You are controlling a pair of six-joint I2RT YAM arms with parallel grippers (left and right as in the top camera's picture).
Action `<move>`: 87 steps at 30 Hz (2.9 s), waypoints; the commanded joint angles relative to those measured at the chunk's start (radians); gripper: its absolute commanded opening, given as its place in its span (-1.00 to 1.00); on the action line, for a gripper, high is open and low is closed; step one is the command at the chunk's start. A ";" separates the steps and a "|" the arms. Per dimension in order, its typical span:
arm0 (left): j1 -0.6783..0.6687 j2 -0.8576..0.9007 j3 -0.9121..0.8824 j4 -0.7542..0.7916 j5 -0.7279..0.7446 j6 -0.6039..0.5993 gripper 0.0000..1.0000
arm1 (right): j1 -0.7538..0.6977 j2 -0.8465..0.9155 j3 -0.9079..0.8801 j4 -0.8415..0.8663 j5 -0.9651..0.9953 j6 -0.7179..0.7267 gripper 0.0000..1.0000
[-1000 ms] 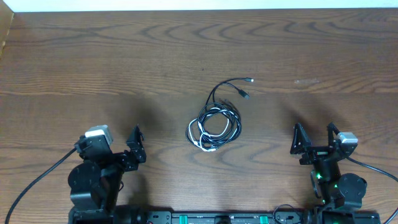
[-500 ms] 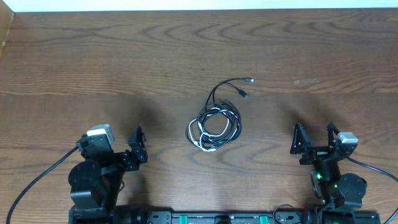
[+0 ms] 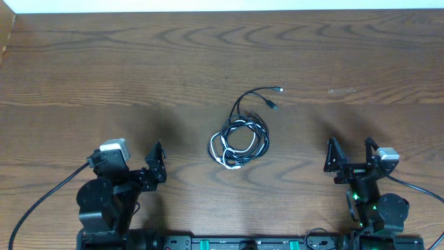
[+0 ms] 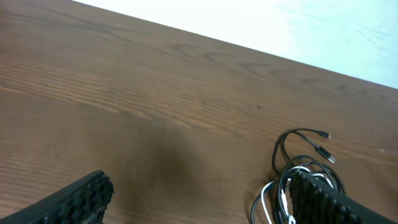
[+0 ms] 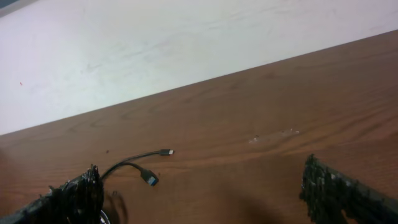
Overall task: Untangle cables
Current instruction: 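Raise the left gripper and tilt it toward the cable bundle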
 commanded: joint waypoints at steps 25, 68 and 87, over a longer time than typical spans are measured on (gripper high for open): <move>-0.004 0.396 0.272 -0.137 0.128 -0.030 0.82 | -0.005 0.000 -0.001 -0.005 0.008 -0.005 0.99; -0.004 0.405 0.273 -0.169 0.130 -0.119 0.82 | -0.005 0.000 -0.001 -0.005 0.008 -0.005 0.98; -0.004 0.416 0.273 -0.176 0.129 -0.137 0.81 | -0.005 0.000 -0.001 -0.005 0.008 -0.005 0.99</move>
